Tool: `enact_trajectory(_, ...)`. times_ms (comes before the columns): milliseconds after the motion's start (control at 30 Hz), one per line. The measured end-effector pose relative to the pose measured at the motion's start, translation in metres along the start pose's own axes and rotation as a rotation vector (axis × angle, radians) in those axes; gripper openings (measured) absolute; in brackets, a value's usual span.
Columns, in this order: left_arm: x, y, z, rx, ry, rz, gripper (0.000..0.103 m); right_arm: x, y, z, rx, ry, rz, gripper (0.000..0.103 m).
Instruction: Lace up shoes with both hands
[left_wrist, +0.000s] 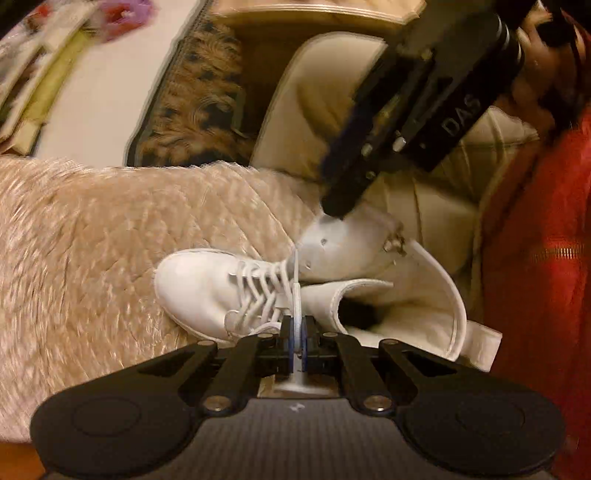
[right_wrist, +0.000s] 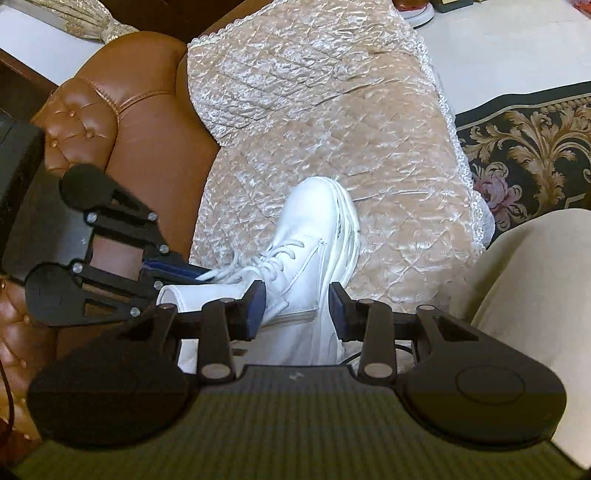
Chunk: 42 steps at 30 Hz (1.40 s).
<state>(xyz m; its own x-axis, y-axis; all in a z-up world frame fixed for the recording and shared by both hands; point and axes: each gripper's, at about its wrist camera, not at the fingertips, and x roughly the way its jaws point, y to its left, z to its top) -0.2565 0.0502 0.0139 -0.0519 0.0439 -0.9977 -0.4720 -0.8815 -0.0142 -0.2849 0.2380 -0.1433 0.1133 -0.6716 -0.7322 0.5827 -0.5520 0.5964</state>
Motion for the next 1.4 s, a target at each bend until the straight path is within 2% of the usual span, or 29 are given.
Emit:
enact_trajectory(167, 0.007, -0.007, 0.012, 0.095, 0.090, -0.035, 0.003, -0.001, -0.009, -0.001, 0.022, 0.005, 0.012, 0.043)
enact_trajectory(500, -0.003, -0.001, 0.021, 0.129, 0.125, -0.040, 0.003, -0.006, -0.018, -0.002, 0.054, -0.016, 0.058, 0.044)
enact_trajectory(633, -0.005, -0.003, 0.028, 0.182, 0.159, -0.028, 0.003, -0.005, -0.020, -0.002, 0.057, -0.019, 0.075, 0.044)
enact_trajectory(800, -0.002, -0.005, 0.037, 0.263, 0.232, -0.085, 0.003, -0.005, -0.019, -0.001, 0.055, -0.029, 0.089, 0.044)
enact_trajectory(933, 0.002, 0.011, 0.047, 0.265, 0.266, -0.187, 0.003, -0.006, -0.017, -0.002, 0.043, -0.042, 0.091, 0.044)
enact_trajectory(1167, -0.001, 0.039, 0.057, 0.202, 0.184, -0.281, 0.003, -0.005, -0.015, -0.001, 0.016, -0.052, 0.108, 0.044)
enact_trajectory(1267, -0.006, 0.047, 0.049, 0.113, 0.078, -0.273, 0.003, -0.006, -0.014, 0.001, 0.002, -0.069, 0.153, 0.044)
enact_trajectory(1400, -0.005, 0.046, 0.029, 0.000, 0.011, -0.236, 0.003, -0.009, -0.021, 0.007, 0.068, -0.128, 0.258, 0.044)
